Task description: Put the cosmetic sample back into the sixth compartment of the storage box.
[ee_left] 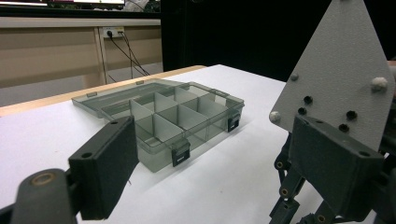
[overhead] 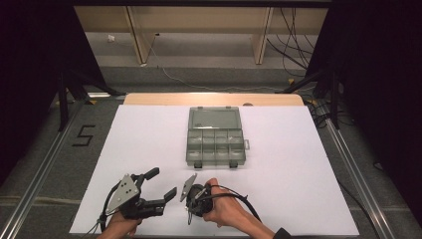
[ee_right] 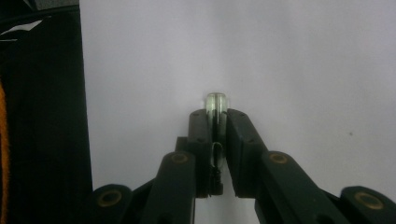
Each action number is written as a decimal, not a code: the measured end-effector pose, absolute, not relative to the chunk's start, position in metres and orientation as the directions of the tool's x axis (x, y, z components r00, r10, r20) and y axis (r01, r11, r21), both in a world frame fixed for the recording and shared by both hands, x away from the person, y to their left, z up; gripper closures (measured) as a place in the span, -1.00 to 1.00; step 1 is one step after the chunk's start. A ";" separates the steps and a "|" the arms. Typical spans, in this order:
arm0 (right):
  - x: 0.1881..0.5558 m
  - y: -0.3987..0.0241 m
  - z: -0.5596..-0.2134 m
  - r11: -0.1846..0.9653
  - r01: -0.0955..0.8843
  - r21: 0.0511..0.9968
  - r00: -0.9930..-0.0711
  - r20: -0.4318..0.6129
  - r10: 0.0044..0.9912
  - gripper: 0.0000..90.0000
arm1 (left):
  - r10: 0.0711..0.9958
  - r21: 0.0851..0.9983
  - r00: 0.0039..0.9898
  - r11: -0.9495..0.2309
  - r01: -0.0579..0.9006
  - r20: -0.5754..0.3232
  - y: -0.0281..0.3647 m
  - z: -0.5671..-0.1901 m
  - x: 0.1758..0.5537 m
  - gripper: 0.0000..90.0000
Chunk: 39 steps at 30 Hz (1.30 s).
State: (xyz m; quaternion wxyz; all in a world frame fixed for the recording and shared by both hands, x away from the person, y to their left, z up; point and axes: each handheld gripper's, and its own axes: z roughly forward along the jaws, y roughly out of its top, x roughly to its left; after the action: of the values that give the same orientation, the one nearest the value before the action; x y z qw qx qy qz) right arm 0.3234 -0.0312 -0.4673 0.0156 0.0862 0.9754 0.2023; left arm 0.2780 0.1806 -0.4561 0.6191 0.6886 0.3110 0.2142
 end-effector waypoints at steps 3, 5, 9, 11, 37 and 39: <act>0.325 -0.033 -0.465 0.899 0.160 0.407 -0.984 -0.001 0.176 0.80 | 0.693 0.986 0.716 -0.039 0.162 -0.090 0.181 -0.456 0.278 -0.67; 0.326 -0.034 -0.464 0.897 0.166 0.410 -0.983 -0.002 0.183 0.80 | 0.692 0.986 0.716 -0.040 0.162 -0.089 0.181 -0.456 0.278 -0.67; 0.333 -0.043 -0.452 0.871 0.187 0.454 -0.976 -0.014 0.217 0.80 | 0.693 0.986 0.716 -0.040 0.161 -0.088 0.181 -0.456 0.278 -0.67; 0.336 -0.046 -0.448 0.861 0.191 0.471 -0.973 -0.023 0.229 0.80 | 0.692 0.986 0.716 -0.040 0.161 -0.088 0.181 -0.456 0.278 -0.67; 0.365 -0.082 -0.417 0.745 0.270 0.610 -0.918 -0.068 0.390 0.80 | 0.692 0.986 0.716 -0.038 0.164 -0.092 0.180 -0.456 0.277 -0.67; 0.366 -0.083 -0.416 0.743 0.273 0.612 -0.918 -0.066 0.391 0.80 | 0.691 0.986 0.717 -0.038 0.164 -0.092 0.180 -0.456 0.277 -0.67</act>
State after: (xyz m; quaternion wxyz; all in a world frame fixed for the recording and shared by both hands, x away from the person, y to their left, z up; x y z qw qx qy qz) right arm 0.3659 -0.0832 -0.4162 0.0952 0.1788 0.9286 0.3110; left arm 0.2773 0.1802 -0.4559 0.6201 0.6883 0.3106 0.2127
